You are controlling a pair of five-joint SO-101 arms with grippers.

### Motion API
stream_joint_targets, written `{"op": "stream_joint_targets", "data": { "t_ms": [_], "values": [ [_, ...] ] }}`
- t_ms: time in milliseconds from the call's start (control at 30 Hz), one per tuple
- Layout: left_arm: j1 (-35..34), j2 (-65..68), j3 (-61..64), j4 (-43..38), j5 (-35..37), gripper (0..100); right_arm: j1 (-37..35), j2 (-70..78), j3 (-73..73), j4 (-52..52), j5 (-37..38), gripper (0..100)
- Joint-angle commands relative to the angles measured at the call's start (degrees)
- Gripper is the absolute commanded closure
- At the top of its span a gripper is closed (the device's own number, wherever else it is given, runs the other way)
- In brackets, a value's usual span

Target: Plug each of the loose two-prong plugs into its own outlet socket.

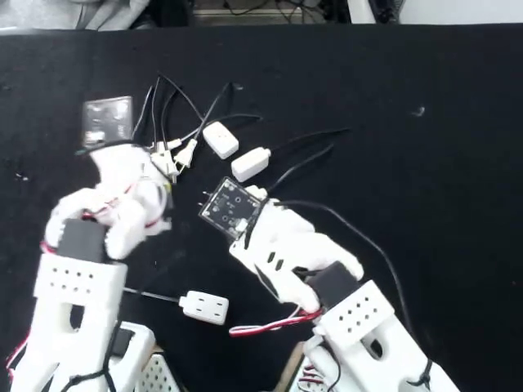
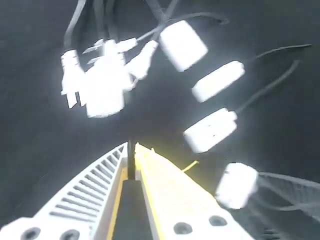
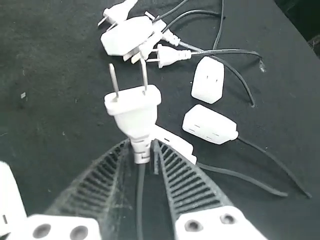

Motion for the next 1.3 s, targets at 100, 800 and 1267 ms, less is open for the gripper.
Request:
{"op": "stream_joint_targets", "data": {
  "t_ms": [100, 800, 1267],
  "values": [
    [6.9, -9.1, 10.2, -12.3, 2.1, 97, -0.8, -1.6, 3.1, -4.1, -3.0, 98.8],
    [20.3, -41.5, 34.2, -22.7, -8.7, 97, 2.0, -1.6, 3.4, -4.0, -3.7, 98.8],
    [16.8, -9.4, 23.6, -27.7, -8.7, 97, 2.3, -2.1, 3.3, -4.0, -3.6, 98.8]
  ]
}}
